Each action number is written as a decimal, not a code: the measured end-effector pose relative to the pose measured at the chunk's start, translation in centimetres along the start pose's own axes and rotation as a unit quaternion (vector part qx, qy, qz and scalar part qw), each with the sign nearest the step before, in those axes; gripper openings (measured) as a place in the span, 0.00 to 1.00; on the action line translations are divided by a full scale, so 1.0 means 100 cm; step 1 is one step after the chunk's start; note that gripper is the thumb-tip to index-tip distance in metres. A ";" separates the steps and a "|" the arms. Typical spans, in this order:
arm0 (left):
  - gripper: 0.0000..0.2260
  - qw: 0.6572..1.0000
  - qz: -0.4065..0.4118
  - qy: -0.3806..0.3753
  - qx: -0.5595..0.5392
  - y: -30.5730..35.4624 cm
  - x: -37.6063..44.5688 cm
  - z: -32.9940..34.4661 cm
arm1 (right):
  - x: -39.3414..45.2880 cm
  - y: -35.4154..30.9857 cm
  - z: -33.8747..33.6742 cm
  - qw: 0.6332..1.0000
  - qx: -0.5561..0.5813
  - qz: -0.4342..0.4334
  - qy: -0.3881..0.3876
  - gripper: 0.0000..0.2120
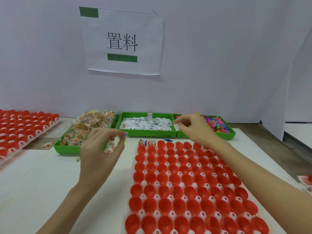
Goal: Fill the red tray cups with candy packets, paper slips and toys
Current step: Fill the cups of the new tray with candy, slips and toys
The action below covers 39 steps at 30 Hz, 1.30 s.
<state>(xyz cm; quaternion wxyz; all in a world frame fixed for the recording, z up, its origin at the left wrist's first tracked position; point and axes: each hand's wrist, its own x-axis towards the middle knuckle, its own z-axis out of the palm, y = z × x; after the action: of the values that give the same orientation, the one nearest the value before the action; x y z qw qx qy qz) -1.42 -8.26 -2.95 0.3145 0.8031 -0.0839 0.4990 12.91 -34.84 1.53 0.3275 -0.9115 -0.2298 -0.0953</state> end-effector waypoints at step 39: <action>0.07 0.897 -0.219 -0.253 -0.290 0.074 -0.011 0.002 | -0.038 -0.003 -0.031 0.995 0.080 0.052 -0.025 0.06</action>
<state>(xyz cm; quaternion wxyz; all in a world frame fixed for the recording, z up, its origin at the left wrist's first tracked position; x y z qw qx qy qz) -5.12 -14.45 -0.84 0.6032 0.7732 -0.1240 0.1513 9.38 -37.93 2.82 0.3976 -0.8955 -0.1968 -0.0362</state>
